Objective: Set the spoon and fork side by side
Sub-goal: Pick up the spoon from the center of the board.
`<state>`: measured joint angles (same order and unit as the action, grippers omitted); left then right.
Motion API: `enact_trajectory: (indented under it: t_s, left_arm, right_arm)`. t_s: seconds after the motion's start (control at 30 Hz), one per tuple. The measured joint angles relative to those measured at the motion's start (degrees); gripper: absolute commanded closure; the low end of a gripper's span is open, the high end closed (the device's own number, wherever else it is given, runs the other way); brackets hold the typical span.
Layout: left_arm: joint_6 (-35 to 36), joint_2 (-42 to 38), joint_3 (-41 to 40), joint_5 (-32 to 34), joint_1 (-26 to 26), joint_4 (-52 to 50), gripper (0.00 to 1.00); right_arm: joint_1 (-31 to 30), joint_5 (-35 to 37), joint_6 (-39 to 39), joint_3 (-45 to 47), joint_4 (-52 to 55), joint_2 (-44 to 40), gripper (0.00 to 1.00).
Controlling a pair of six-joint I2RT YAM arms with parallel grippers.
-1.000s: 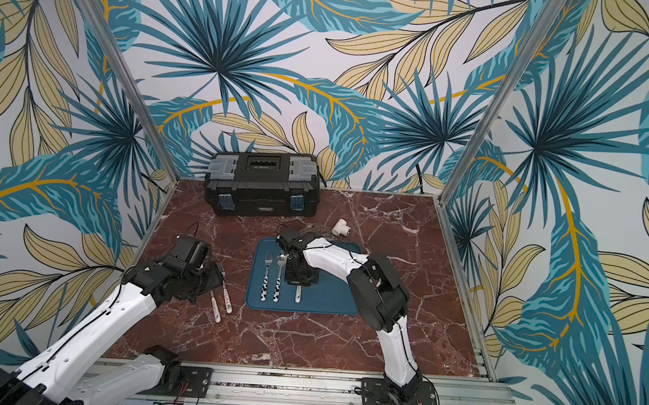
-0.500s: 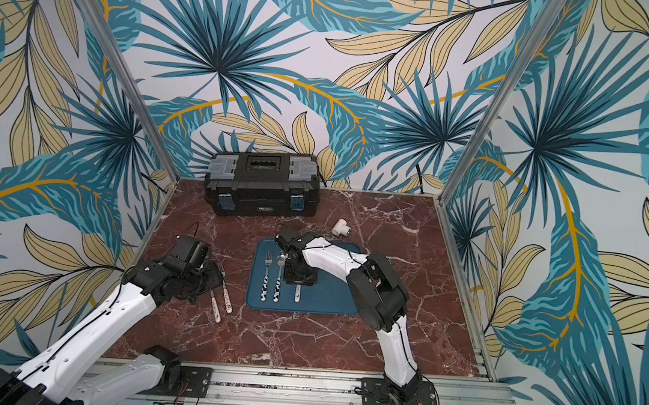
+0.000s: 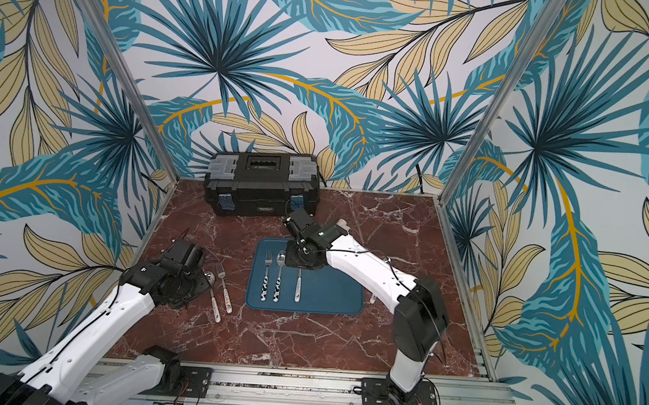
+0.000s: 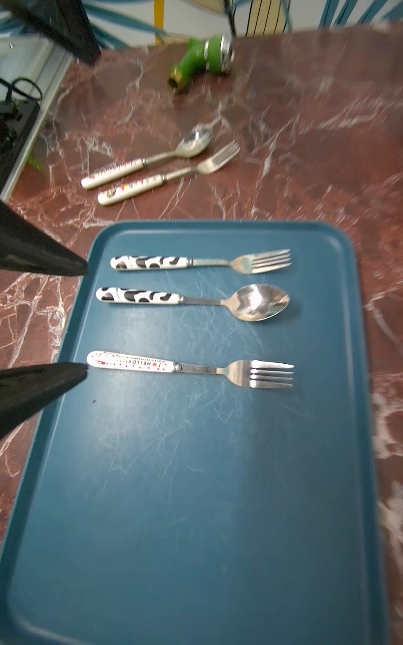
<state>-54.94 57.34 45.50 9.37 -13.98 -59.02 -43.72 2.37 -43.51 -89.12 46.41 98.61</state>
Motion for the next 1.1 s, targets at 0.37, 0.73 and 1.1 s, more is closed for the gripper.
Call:
enact_trajectory:
  t_s: [0.37, 0.73, 1.1]
  left_arm:
    - [6.8, 17.8, -3.0, -11.3, 2.8, 5.0, 0.55]
    - [9.7, 21.0, -3.0, -13.3, 3.1, 8.2, 0.55]
    - [9.6, 23.4, -5.0, -13.5, 4.1, 12.5, 0.60]
  right_arm:
    - [0.2, 8.8, 3.0, 12.3, 1.5, -15.3, 0.52]
    - [0.9, 10.5, 3.7, 19.6, 1.9, -18.0, 0.52]
    - [0.9, 10.9, 3.8, 20.6, 1.9, -19.2, 0.54]
